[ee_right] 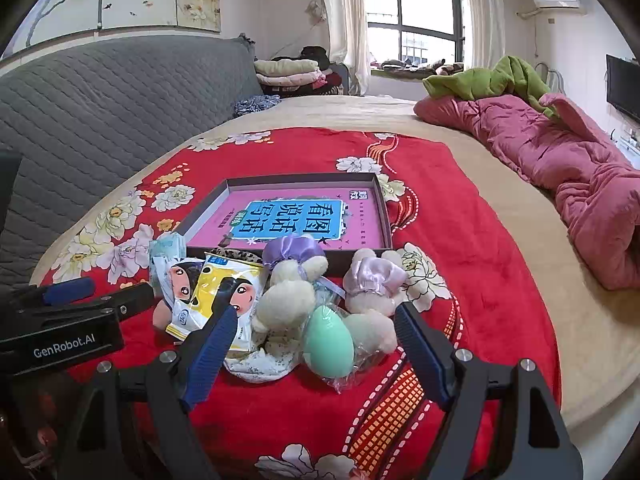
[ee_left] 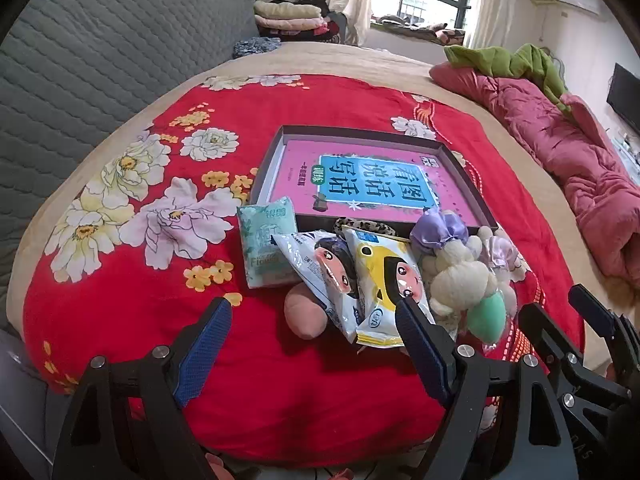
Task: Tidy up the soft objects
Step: 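Move both tools toward the pile of soft items beside the box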
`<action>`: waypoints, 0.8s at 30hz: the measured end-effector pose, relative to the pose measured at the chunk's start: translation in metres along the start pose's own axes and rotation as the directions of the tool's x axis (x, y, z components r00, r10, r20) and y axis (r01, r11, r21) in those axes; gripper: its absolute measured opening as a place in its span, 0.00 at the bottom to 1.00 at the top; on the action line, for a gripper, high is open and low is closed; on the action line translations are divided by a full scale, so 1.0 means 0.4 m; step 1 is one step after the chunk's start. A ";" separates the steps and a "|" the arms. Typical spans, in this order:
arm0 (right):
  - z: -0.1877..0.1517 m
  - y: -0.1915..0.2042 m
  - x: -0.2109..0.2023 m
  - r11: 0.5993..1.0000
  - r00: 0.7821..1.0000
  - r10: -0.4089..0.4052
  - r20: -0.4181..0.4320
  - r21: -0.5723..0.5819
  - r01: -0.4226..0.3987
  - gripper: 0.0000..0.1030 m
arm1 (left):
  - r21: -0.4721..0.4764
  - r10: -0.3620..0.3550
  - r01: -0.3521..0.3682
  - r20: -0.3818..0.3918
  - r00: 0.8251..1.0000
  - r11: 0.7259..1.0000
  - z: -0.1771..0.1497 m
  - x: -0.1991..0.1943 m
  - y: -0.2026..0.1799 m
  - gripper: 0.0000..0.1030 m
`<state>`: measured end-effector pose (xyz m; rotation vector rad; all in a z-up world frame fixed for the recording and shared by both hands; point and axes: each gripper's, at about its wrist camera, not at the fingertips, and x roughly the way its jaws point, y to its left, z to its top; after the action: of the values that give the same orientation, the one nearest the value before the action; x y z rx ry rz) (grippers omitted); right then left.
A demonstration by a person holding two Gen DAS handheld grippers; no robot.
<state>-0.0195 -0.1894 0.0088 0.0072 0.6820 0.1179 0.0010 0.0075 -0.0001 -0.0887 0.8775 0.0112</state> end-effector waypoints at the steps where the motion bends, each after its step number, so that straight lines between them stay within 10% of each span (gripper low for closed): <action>1: 0.002 0.000 -0.002 1.000 1.000 0.002 0.003 0.000 -0.002 0.78 | 0.003 0.000 0.000 0.002 1.000 1.000 0.000 -0.001 -0.001 0.82; 24: 0.002 -0.005 -0.007 1.000 1.000 0.002 0.021 0.000 -0.002 0.78 | 0.011 -0.011 0.011 0.012 1.000 1.000 0.000 -0.003 -0.003 0.82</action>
<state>-0.0208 -0.1914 0.0111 0.0089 0.6606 0.1202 0.0005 0.0064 0.0009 -0.0833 0.8648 -0.0036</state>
